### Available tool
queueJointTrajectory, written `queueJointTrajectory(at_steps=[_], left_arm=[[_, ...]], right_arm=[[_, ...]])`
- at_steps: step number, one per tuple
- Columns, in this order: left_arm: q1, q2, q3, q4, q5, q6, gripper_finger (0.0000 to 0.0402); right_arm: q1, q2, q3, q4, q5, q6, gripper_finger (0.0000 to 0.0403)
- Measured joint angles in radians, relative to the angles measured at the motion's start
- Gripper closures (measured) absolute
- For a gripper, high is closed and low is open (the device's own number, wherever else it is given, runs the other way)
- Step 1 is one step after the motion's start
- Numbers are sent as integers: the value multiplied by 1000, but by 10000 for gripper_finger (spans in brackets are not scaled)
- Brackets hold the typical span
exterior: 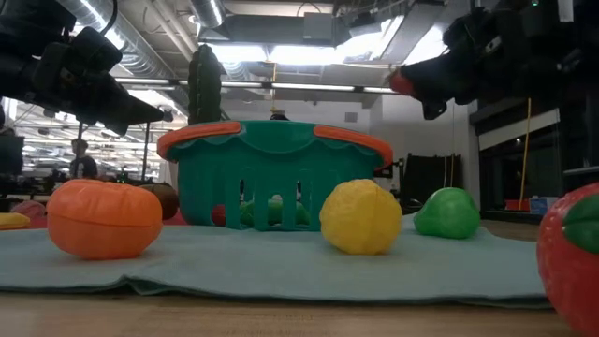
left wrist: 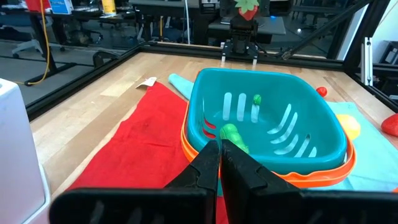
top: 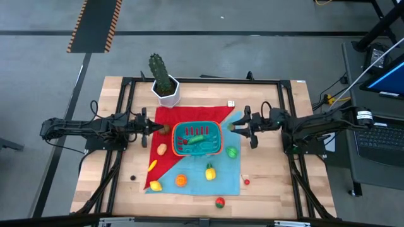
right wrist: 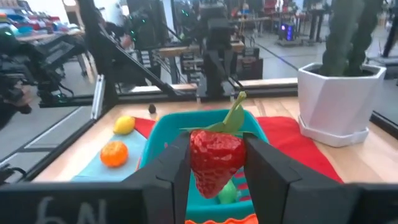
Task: Build produce basket
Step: Put the red strawberry into the blue basket
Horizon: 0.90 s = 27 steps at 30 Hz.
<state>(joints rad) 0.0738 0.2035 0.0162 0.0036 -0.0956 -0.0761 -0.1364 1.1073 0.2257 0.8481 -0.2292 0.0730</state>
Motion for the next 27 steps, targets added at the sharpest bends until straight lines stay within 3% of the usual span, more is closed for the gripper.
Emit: queueJointTrajectory(at_steps=[7,12,27], left_arm=[[0,0,0,0,0,0,394],[0,0,0,0,0,0,394],[0,0,0,0,0,0,394]], right_arm=[[4,65,80,-34,-6,-32,278],[5,128,168,-151,-9,-55,278],[32,351,399,-198,-63,-162,278]])
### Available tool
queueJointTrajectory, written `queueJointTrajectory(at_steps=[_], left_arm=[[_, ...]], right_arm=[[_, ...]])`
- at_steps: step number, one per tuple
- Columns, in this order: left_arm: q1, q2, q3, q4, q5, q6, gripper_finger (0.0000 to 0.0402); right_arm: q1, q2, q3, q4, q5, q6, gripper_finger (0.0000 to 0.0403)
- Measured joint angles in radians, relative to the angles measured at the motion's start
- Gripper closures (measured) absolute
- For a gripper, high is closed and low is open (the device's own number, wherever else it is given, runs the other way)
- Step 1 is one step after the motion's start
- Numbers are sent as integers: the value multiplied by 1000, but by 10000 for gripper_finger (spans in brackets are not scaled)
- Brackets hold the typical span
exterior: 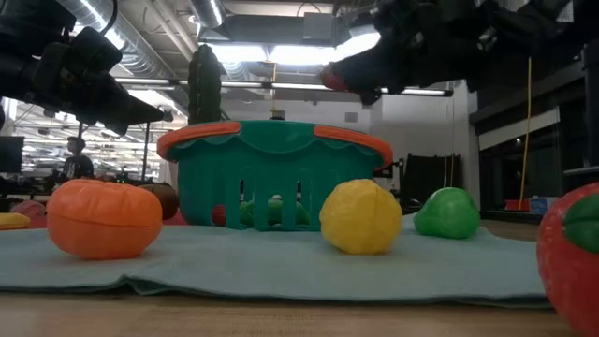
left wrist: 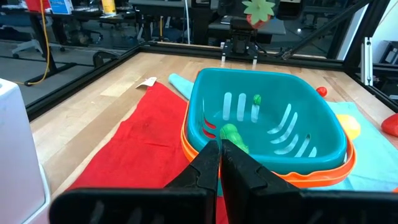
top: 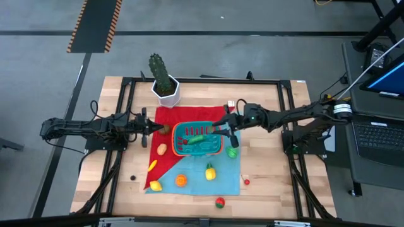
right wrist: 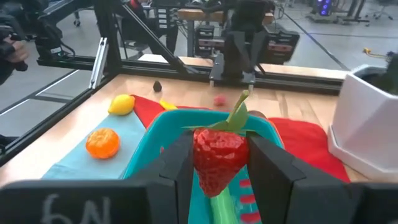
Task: Build produce basket
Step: Put the red strawberry into the blue basket
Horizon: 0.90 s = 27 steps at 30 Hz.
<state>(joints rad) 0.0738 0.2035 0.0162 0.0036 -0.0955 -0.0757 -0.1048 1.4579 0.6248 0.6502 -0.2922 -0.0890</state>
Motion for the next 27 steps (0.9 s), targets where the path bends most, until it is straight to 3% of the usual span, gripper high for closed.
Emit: queueJointTrajectory(at_steps=[7,20,27], left_arm=[[0,0,0,0,0,0,394],[0,0,0,0,0,8,394],[0,0,0,0,1,8,394]], right_arm=[[4,58,73,-43,-26,-28,277],[6,101,377,-645,-26,-163,277],[6,136,431,-705,-27,-204,277]])
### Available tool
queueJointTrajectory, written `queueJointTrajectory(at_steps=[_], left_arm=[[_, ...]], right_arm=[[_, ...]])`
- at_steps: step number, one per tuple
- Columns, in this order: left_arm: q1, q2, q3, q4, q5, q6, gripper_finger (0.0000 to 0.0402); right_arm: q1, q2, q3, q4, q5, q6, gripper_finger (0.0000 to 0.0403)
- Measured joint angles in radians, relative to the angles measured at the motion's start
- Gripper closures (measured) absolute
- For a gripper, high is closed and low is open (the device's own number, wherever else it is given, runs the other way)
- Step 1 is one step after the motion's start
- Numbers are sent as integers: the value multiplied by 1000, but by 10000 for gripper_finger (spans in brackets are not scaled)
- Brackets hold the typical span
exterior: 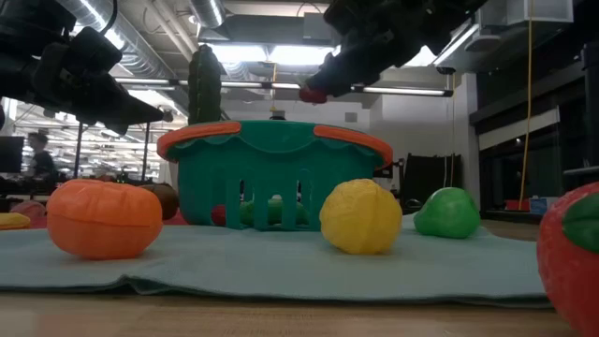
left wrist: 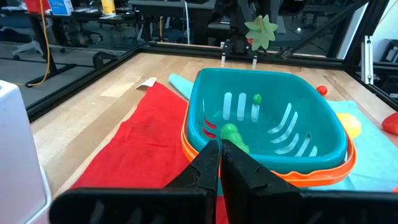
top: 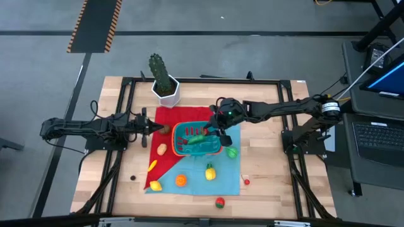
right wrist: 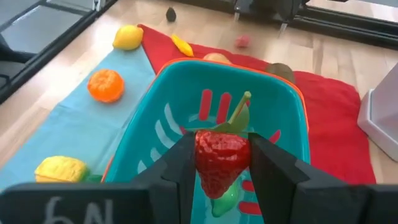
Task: Build produce basket
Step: Put the red strawberry into the blue basket
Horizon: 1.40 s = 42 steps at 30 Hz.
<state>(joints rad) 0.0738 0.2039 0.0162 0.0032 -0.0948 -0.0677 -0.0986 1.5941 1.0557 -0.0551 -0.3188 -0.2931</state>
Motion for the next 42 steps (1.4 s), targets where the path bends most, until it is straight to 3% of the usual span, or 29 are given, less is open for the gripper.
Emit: queueJointTrajectory(at_steps=[10,23,42], left_arm=[[0,0,0,0,0,0,394],[0,0,0,0,0,-1,394],[0,0,0,-1,4,-1,394]], right_arm=[[0,97,18,2,0,-5,277],[18,294,221,-194,4,-64,277],[24,343,228,-212,22,-86,272]])
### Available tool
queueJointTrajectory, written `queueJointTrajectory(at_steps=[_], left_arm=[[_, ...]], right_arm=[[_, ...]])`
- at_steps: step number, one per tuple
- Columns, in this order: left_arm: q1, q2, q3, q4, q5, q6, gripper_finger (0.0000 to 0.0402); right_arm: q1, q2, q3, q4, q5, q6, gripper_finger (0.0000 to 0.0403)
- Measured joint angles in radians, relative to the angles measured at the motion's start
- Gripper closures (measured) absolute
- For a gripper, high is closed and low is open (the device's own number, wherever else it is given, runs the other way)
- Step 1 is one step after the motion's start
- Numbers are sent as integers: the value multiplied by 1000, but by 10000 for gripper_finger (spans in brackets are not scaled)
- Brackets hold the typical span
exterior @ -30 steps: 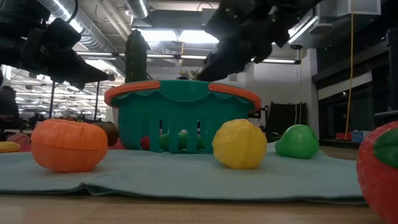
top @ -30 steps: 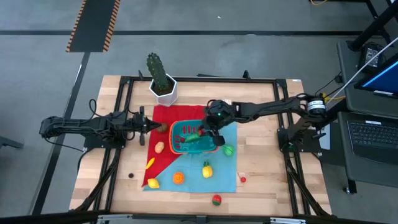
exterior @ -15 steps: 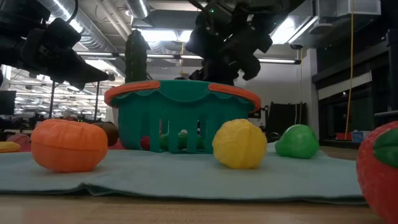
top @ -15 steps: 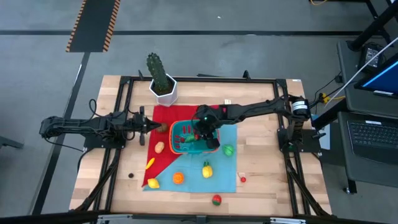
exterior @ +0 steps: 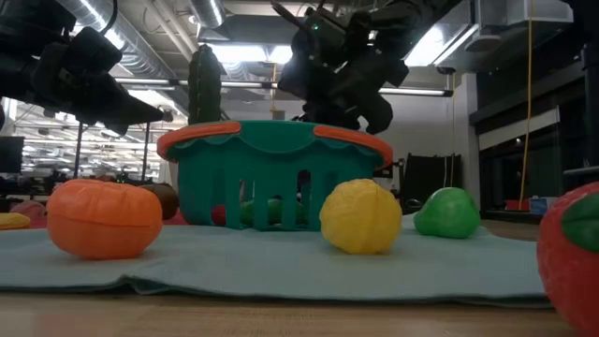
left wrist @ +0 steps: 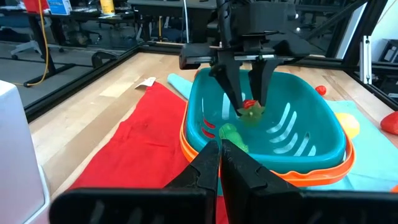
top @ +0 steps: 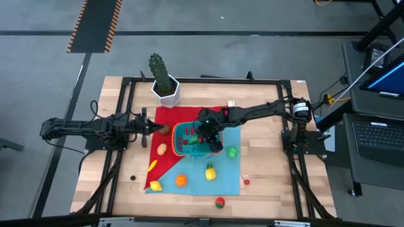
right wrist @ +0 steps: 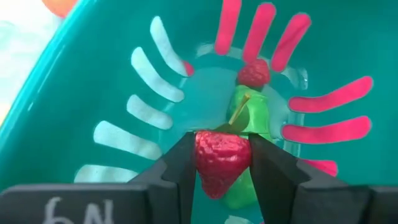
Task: Build produce basket
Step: Put the red strawberry into the blue basket, then put the green pear into the blue basket
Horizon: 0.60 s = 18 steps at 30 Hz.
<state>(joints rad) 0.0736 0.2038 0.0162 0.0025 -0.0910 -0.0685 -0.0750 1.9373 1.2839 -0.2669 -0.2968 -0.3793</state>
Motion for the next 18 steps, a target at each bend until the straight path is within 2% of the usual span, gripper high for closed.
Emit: queueJointTrajectory(at_steps=[7,18], left_arm=[[0,0,0,0,0,0,394],[0,0,0,0,4,0,394]], right_arm=[[0,0,0,-8,34,9,233],[0,0,21,-39,35,35,226]])
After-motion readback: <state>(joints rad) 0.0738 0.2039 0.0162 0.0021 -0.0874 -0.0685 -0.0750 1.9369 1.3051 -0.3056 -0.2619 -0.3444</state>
